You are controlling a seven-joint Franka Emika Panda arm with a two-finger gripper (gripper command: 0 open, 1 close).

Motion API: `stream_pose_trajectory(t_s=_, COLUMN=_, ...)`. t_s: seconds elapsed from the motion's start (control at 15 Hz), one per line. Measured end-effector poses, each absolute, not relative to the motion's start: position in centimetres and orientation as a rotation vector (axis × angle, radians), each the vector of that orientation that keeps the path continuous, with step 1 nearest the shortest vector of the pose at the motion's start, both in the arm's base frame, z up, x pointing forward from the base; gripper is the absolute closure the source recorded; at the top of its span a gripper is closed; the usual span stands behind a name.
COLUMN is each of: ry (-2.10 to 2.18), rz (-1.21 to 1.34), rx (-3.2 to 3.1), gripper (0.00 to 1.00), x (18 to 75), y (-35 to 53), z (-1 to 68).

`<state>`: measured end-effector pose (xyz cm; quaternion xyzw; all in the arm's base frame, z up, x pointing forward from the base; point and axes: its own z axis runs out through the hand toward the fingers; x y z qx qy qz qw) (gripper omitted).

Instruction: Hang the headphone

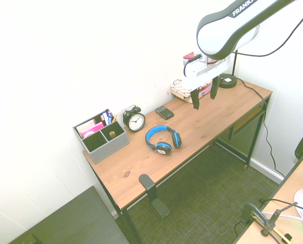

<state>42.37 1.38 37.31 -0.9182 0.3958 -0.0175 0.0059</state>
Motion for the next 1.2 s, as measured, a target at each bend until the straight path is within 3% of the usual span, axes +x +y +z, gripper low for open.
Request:
stream_pose_trajectory(t_s=0.27, ry=1.315, rz=-0.089, rx=-2.812, gripper=0.0, x=43.6, y=2.3, z=36.8)
stream_pose_trajectory(t_s=0.87, ry=1.819, rz=-0.121, rx=-2.575, gripper=0.0, x=58.2, y=11.2, z=26.8)
stream_pose_trajectory(t_s=1.2, ry=1.846, rz=-0.116, rx=-2.523, gripper=0.0, x=61.9, y=13.4, z=23.2)
